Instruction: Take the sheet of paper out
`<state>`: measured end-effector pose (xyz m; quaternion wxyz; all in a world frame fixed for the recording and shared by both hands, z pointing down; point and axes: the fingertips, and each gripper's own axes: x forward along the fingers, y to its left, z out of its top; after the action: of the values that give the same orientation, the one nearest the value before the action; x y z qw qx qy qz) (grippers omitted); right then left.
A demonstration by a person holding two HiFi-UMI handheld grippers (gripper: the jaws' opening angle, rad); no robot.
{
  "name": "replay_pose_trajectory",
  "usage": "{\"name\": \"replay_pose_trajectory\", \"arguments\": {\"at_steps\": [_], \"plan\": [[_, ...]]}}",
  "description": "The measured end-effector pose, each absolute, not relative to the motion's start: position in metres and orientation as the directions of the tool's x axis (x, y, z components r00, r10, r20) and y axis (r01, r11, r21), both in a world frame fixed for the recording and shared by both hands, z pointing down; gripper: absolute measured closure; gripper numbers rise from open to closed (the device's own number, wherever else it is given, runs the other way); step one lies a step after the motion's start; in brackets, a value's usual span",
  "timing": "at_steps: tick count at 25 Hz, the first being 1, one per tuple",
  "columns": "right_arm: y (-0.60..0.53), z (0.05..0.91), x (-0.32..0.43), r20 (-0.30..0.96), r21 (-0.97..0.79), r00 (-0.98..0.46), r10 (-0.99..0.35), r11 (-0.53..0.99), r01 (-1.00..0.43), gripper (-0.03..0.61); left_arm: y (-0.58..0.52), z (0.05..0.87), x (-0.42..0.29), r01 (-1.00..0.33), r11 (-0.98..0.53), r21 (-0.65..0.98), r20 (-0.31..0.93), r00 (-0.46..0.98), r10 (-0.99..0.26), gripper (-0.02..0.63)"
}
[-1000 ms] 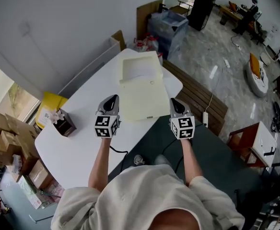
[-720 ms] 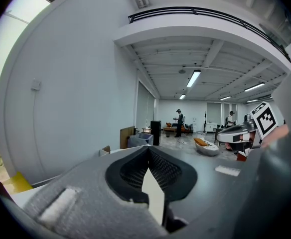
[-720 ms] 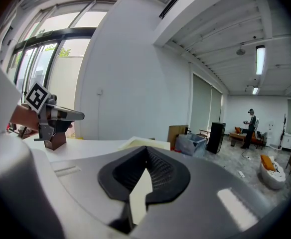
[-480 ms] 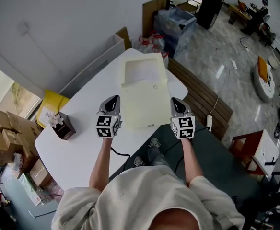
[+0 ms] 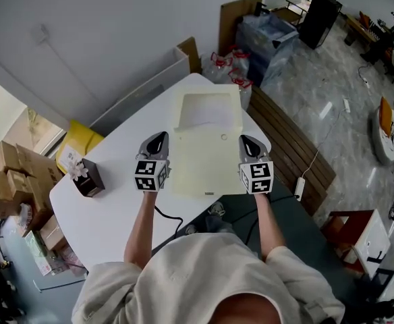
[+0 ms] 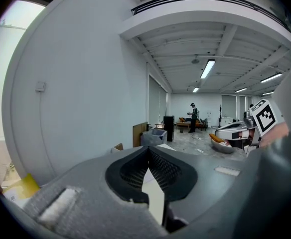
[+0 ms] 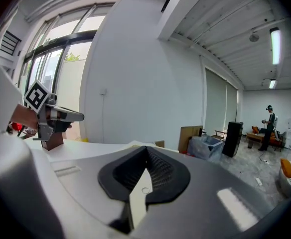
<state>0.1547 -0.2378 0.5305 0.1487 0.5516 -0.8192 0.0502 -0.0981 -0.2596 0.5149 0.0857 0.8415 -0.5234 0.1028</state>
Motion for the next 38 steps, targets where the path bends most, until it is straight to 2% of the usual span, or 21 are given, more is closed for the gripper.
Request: {"name": "replay_pose_trajectory", "arguments": {"at_steps": [17,31,38], "plan": [[-0.306,0.553,0.15,0.329,0.066,-0.452,-0.829,0.497,-0.865,0.578,-0.304,0.534,-0.084,-0.921,-0.389,0.022,0.332,0.374,-0.866,0.612],[-0.327,0.603,0.121,0.448,0.116,-0.381,-0.809,0.475,-0.872,0.577,-0.339,0.592,-0.089,-0.885,-0.45,0.123,0.373,0.461,-0.805,0.612],[-0.334,0.635,0.098,0.544,0.207,-0.362,-0.757,0.539,-0.816,0.577,-0.343,0.611,-0.093,-0.877,-0.454,0.155,0.382,0.477,-0.791,0.612]]}}
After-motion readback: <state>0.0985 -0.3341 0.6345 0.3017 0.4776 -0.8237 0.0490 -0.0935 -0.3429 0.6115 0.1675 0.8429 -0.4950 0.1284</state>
